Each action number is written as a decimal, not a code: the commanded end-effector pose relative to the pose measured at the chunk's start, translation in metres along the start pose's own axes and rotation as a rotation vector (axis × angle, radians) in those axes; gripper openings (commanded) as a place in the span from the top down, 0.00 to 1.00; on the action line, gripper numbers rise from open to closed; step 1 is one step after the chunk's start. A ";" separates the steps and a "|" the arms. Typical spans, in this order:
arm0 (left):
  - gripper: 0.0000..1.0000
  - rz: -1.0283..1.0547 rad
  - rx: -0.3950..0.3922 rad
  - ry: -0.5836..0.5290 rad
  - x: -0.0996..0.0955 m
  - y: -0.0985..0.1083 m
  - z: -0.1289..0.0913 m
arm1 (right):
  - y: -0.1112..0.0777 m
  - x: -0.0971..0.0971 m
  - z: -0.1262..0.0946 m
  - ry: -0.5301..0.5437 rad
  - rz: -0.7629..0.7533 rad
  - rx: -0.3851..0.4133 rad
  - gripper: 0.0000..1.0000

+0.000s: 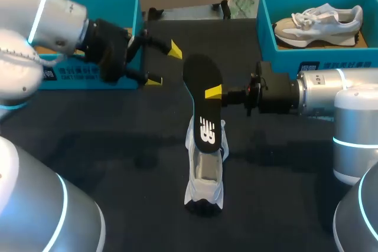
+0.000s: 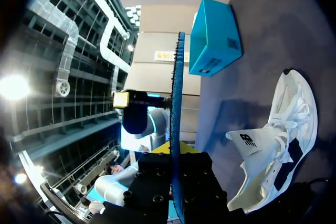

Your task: Take the shoe out of the shoebox, open the shoe tongue, remove and reinsert the insole, then place the shoe into the shoebox

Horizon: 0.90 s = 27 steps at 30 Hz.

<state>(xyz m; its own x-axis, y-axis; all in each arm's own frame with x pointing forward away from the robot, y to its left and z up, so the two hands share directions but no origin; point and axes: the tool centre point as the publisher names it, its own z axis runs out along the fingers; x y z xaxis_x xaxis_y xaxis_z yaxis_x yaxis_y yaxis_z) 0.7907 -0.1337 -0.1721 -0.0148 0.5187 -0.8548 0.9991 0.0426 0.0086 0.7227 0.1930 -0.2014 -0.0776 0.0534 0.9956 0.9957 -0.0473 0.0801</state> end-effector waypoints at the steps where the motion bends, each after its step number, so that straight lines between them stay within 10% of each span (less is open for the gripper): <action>1: 0.00 -0.004 -0.003 -0.217 0.013 -0.005 0.004 | -0.001 0.000 0.002 0.000 0.000 -0.004 1.00; 27: 0.00 -0.081 -0.026 -0.365 0.017 0.009 0.037 | -0.001 0.000 0.002 0.000 0.000 -0.004 1.00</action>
<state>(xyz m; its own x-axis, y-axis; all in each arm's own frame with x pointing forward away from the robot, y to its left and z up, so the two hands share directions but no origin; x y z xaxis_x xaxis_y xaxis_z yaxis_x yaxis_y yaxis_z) 0.7996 -0.1546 -0.2056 -0.0750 0.1746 -0.9818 0.9937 0.0954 -0.0589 0.7227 0.1930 -0.2014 -0.0775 0.0534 0.9956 0.9957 -0.0472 0.0801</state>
